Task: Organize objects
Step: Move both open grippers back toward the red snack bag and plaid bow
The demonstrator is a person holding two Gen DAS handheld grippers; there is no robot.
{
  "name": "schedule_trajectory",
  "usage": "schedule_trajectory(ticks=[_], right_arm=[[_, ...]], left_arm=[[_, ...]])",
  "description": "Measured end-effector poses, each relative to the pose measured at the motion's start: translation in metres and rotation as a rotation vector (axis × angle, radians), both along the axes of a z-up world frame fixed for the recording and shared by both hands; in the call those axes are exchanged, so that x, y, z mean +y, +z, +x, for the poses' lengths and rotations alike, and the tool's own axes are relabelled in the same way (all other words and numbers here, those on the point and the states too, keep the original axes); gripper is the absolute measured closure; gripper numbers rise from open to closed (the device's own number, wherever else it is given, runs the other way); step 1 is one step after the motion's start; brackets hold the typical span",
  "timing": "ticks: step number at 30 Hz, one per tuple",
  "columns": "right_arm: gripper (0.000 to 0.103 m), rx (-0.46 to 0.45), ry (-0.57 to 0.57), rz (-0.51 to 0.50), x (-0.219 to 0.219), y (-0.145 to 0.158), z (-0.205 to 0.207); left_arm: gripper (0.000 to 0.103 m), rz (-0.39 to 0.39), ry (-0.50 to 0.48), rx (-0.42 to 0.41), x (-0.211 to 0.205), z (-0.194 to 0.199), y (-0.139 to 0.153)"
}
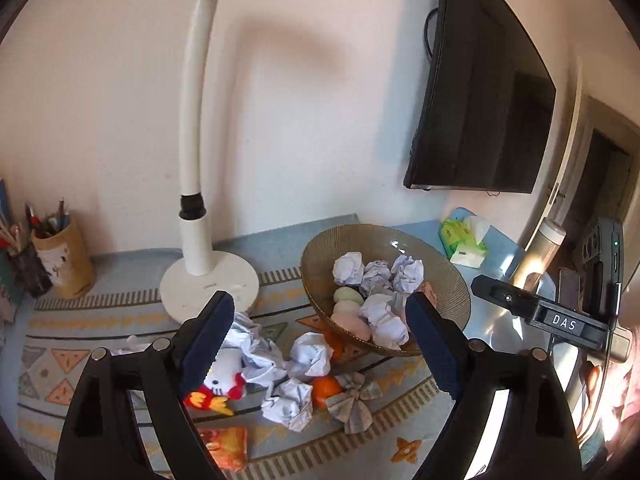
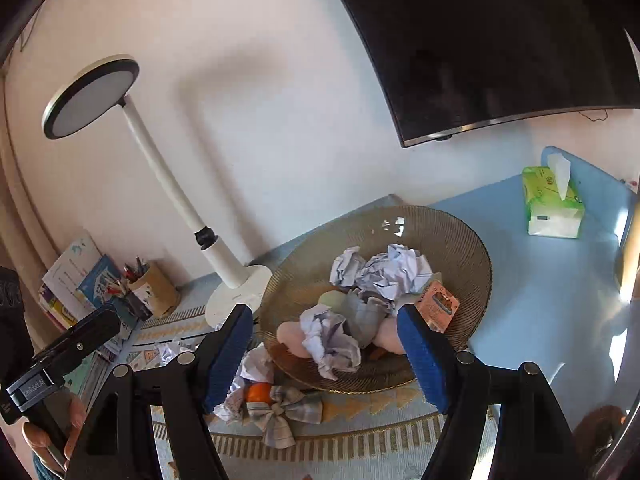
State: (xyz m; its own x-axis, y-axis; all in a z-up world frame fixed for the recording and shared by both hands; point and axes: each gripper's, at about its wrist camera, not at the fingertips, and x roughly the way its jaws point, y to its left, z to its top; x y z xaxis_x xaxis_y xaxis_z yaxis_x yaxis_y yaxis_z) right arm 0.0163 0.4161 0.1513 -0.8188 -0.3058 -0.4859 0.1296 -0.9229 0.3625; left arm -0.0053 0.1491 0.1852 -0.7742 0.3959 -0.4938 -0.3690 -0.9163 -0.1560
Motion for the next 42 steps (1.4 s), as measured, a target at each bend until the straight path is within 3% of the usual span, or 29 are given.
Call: schedule_trajectory(ticks=[3,6,9,12,14,17,20,24,30,35,39,42], right_arm=[[0.028,0.027,0.079,-0.014,-0.032,0.003,0.021],[0.016,0.007,0.104,0.014,-0.063,-0.027,0.034],[0.015,-0.031,0.107,0.11,-0.088,-0.076,0.036],[0.015,-0.08,0.094,0.187,-0.099,-0.112,0.033],[0.015,-0.089,0.093,0.207,-0.1,-0.116,0.032],[0.013,-0.085,0.087,0.228,-0.1,-0.119,0.031],[0.013,-0.121,0.087,0.285,-0.11,-0.123,0.026],[0.013,-0.1,0.074,0.352,-0.12,-0.123,0.031],[0.013,-0.117,0.074,0.317,-0.115,-0.124,0.027],[0.014,-0.175,0.08,0.271,-0.109,-0.129,0.017],[0.014,-0.188,0.053,0.272,-0.107,-0.13,0.015],[0.016,-0.219,0.045,0.261,-0.105,-0.133,0.008]], left_arm=[[0.001,0.047,0.074,0.076,-0.042,0.041,0.026],[0.001,0.024,0.09,0.088,-0.07,0.069,0.02],[0.001,-0.039,0.197,0.054,-0.09,0.081,-0.025],[0.001,-0.111,0.287,-0.069,-0.108,0.072,-0.089],[0.001,-0.096,0.312,-0.136,-0.118,0.067,-0.123],[0.001,-0.061,0.354,-0.169,-0.128,0.066,-0.146],[0.001,-0.04,0.372,-0.13,-0.132,0.072,-0.142],[0.001,-0.01,0.358,-0.145,-0.134,0.075,-0.142],[0.001,-0.009,0.349,-0.175,-0.132,0.071,-0.145],[0.001,-0.119,0.314,-0.227,-0.109,0.056,-0.149],[0.001,-0.147,0.283,-0.23,-0.078,0.035,-0.147],[0.001,-0.24,0.249,-0.285,-0.051,0.011,-0.163]])
